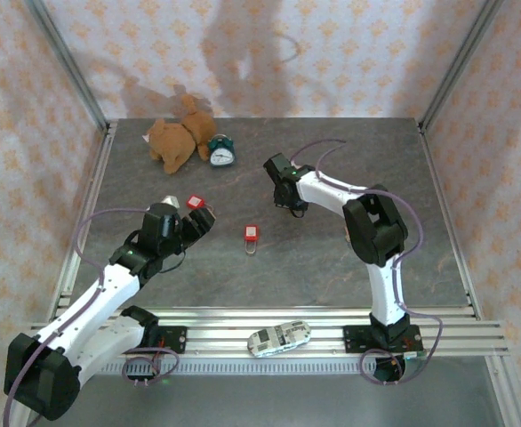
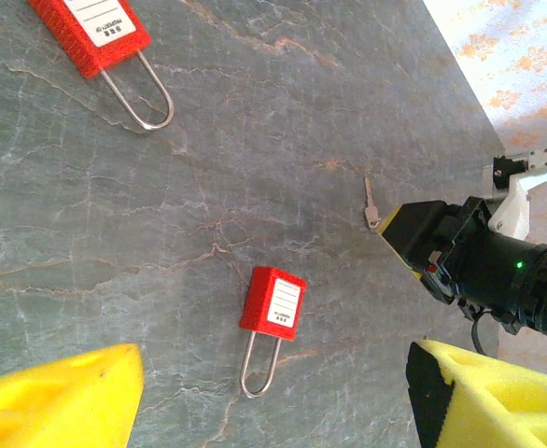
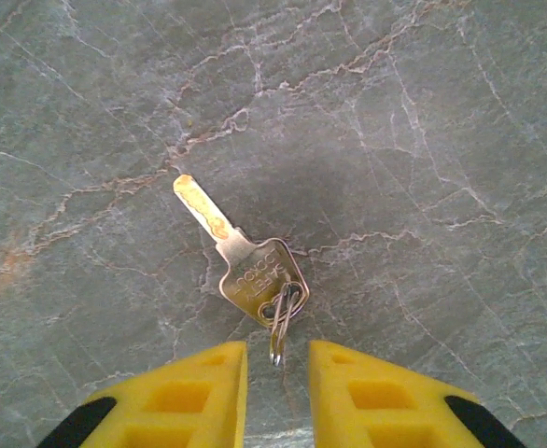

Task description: Unlock with the key

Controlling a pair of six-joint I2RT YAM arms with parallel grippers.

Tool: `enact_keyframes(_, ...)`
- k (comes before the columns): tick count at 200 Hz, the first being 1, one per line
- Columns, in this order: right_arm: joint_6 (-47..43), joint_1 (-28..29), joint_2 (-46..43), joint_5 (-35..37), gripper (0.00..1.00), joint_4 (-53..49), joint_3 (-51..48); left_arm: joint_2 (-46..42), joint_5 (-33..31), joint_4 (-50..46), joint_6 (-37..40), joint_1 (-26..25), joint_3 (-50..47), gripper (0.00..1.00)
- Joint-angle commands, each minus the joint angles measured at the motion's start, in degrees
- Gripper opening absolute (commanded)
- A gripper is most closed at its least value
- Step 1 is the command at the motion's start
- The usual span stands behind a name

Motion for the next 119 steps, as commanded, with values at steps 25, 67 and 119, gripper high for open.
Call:
enact_keyframes(25, -0.02, -0.62, 1.90, 1.28, 0.20, -2.48, 3.06, -1.76, 0.45, -0.07, -0.65, -0.08, 0.49, 0.75)
enact_keyframes(67, -0.27, -0.69, 2.40, 0.60, 0.20, -2.68, 3.02, -2.71, 0.27, -1.23, -0.60, -0.09, 0.84, 0.75)
enact_keyframes(119, -0.62, -0.84, 1.73, 1.26, 0.10, -1.74, 2.09, -3.12, -0.11, -1.77, -0.63, -0.09, 0.84, 0.75)
